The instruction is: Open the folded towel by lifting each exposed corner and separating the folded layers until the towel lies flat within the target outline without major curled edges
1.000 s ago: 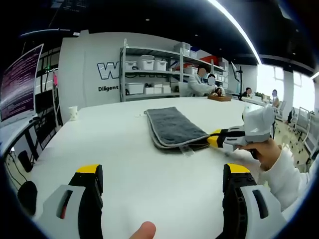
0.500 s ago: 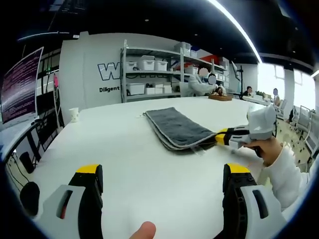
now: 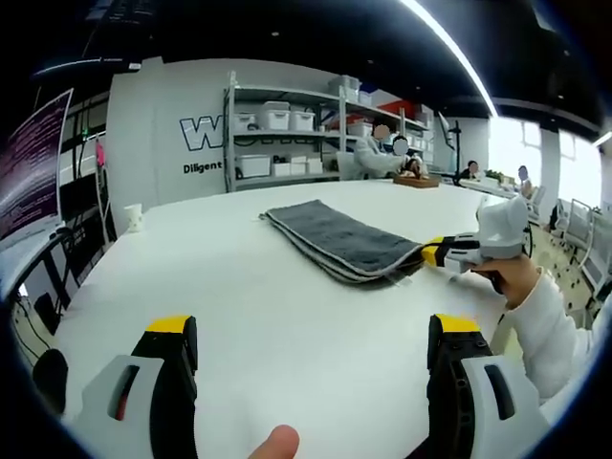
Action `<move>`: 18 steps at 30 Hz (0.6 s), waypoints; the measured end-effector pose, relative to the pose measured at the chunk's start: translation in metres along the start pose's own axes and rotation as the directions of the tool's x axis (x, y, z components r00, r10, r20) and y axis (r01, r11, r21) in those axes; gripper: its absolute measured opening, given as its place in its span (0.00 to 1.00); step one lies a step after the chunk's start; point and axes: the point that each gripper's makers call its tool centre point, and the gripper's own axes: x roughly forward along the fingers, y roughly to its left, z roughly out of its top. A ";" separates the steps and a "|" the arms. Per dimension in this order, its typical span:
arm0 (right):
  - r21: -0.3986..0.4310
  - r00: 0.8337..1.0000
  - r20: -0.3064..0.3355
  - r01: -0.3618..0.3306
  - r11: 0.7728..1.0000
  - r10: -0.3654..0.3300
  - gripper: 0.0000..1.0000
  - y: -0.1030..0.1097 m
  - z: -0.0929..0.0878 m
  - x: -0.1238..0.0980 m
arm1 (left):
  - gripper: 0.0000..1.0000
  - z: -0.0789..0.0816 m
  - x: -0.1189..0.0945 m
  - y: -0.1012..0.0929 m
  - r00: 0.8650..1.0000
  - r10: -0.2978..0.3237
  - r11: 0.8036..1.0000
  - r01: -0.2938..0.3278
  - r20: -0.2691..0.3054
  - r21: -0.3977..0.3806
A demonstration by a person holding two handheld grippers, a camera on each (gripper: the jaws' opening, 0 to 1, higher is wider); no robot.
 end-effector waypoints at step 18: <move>0.077 0.990 0.025 -0.137 0.987 0.136 0.30 0.000 0.002 -0.017 | 1.00 -0.004 0.004 -0.004 1.000 -0.021 1.000 0.021 -0.018 0.001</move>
